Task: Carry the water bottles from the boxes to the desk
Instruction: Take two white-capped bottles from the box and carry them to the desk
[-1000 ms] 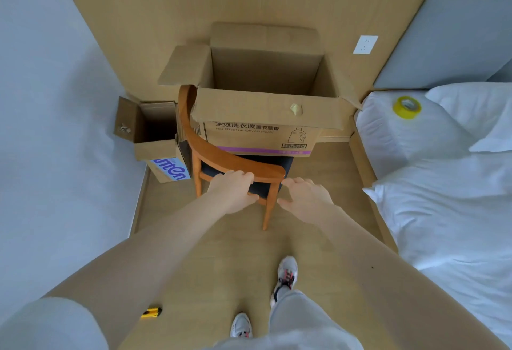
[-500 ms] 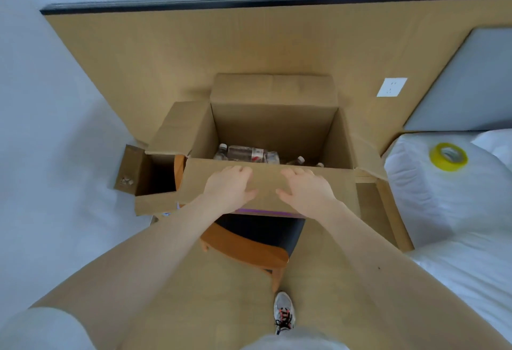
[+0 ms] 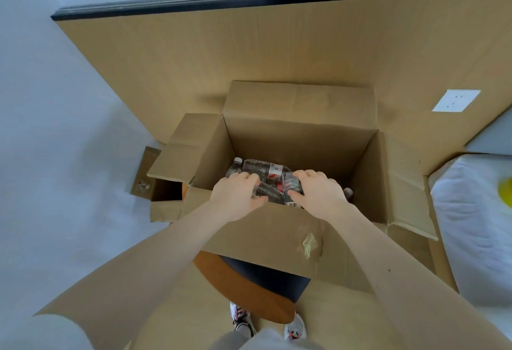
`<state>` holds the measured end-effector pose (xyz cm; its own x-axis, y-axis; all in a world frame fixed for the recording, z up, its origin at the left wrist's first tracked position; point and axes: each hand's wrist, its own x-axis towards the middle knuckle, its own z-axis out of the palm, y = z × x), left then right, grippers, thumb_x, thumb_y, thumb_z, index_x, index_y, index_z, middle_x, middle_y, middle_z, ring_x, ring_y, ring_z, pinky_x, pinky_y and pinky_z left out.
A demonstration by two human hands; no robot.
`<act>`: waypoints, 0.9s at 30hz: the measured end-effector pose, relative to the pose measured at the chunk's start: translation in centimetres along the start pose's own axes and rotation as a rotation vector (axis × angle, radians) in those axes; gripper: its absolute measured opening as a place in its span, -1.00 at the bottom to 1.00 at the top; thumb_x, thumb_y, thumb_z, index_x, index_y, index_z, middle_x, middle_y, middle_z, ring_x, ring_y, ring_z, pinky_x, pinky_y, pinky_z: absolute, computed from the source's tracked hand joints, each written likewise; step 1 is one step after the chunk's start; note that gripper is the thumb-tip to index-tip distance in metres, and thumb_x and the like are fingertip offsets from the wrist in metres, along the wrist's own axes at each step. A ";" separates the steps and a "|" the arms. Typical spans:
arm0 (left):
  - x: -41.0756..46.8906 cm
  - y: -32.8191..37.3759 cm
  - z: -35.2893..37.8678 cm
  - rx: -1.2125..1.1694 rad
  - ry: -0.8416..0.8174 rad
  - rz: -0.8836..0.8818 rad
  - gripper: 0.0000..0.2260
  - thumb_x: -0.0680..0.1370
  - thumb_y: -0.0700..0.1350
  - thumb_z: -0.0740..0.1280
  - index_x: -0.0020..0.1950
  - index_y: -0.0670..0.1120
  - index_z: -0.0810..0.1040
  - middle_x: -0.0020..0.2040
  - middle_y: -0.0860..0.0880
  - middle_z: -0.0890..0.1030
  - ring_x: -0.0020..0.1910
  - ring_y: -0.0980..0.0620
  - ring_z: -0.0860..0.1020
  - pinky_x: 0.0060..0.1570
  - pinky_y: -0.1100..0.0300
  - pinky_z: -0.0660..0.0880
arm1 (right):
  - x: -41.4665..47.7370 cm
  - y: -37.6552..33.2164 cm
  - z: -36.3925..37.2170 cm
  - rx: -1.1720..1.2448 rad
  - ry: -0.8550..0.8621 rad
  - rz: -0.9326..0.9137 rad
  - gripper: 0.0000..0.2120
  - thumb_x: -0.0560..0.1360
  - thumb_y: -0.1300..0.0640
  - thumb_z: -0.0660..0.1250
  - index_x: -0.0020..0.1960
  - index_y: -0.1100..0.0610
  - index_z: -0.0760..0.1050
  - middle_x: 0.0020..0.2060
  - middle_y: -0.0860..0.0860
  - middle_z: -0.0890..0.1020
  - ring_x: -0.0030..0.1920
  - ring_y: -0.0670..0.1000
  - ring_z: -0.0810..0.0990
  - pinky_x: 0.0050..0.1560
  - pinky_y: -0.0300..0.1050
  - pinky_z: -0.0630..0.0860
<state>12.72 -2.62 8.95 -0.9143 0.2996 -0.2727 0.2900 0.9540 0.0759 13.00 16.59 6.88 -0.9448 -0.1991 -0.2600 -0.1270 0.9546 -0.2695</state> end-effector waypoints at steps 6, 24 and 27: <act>4.8 -2.6 -0.2 0.029 -0.083 0.019 -0.60 0.60 0.19 0.18 0.30 -0.04 0.41 0.25 -0.01 0.49 0.23 -0.04 0.44 0.06 0.08 0.41 | 3.2 1.2 0.4 0.013 -0.059 0.067 -0.49 0.62 -0.13 0.12 0.50 0.05 0.22 0.37 0.04 0.42 0.34 0.09 0.40 0.27 0.04 0.41; 19.6 -8.4 6.9 -0.071 -0.349 0.234 -0.48 0.59 0.17 0.21 0.47 -0.06 0.26 0.36 -0.07 0.41 0.32 -0.07 0.40 0.15 0.07 0.44 | 14.4 3.5 5.5 0.224 -0.210 0.460 -0.46 0.61 -0.11 0.19 0.51 0.05 0.17 0.40 0.07 0.38 0.26 0.10 0.48 0.09 0.00 0.53; 20.5 -9.3 8.6 -0.085 -0.387 0.177 -0.45 0.58 0.14 0.26 0.48 -0.06 0.24 0.39 -0.09 0.38 0.35 -0.09 0.37 0.16 0.06 0.43 | 16.6 3.7 7.7 0.330 -0.200 0.510 -0.44 0.59 -0.08 0.24 0.51 0.07 0.16 0.35 0.11 0.41 0.13 0.10 0.55 -0.10 -0.12 0.48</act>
<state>-6.34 -5.44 -5.56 -0.6744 0.4485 -0.5865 0.3937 0.8905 0.2281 -0.79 15.11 -5.55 -0.7835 0.1942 -0.5903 0.4533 0.8283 -0.3292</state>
